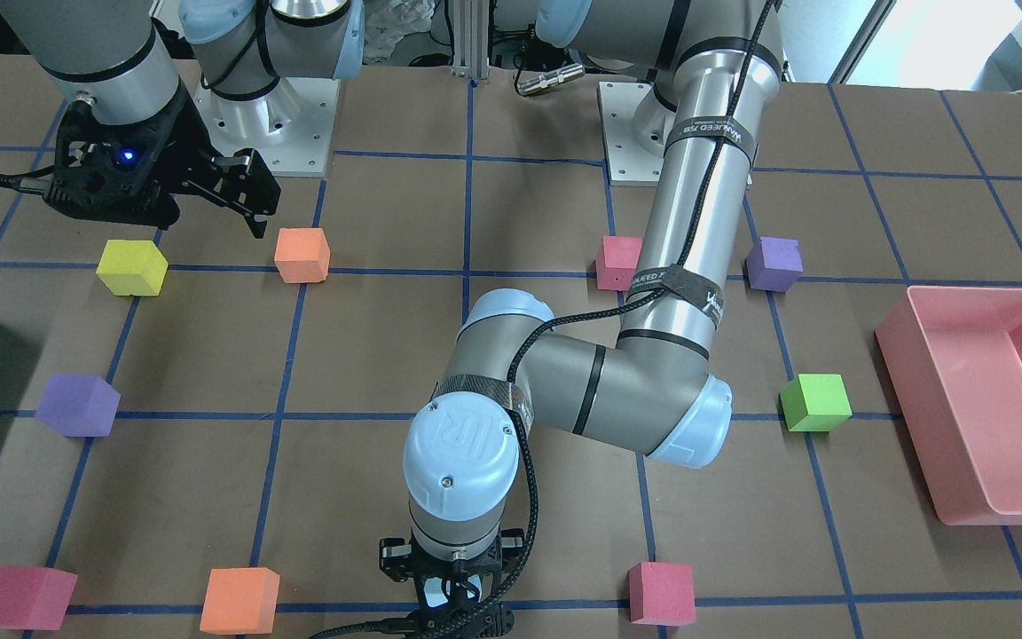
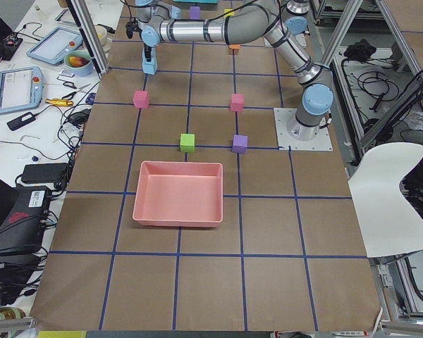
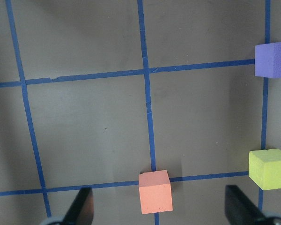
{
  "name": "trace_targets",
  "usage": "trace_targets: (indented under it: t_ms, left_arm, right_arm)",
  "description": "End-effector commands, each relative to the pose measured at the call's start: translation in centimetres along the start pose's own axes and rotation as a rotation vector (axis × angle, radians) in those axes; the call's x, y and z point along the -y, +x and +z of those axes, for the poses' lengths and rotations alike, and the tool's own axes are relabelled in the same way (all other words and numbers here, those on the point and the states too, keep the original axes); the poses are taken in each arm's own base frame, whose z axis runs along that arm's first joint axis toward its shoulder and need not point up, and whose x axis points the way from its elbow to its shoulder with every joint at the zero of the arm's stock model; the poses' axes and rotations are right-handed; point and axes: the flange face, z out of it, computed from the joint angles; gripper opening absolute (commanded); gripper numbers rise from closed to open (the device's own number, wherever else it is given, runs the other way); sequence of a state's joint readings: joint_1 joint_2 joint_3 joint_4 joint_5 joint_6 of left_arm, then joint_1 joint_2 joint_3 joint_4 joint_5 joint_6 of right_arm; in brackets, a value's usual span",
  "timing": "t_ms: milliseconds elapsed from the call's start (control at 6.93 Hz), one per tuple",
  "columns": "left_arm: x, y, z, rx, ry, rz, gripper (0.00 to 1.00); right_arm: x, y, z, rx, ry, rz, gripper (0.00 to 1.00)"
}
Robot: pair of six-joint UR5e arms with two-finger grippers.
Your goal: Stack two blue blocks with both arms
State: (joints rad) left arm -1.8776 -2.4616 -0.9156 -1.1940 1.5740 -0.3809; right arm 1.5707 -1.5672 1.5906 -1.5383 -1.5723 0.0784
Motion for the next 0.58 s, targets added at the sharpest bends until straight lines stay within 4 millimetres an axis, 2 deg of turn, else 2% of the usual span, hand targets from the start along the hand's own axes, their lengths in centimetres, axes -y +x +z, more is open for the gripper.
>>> trace_targets:
  t_ms: [0, 144, 288, 433]
  left_arm:
    - [0.04, -0.01, 0.49, 0.003, 0.0, 0.007, 0.01]
    - [0.01, -0.03, 0.81, 0.004, -0.003, 0.008, 0.02]
    - [-0.21, -0.11, 1.35, 0.008, -0.013, 0.008, 0.5]
    - [-0.19, -0.09, 1.09, 0.005, -0.01, 0.01, 0.59]
  right_arm:
    - [-0.03, 0.0, -0.01, 0.0, -0.001, -0.002, 1.0]
    - [0.0, 0.0, -0.04, 0.0, 0.002, -0.002, 1.0]
    - [0.05, -0.1, 0.01, 0.002, 0.004, -0.005, 1.0]
    - [0.04, -0.02, -0.14, 0.002, 0.007, -0.003, 1.0]
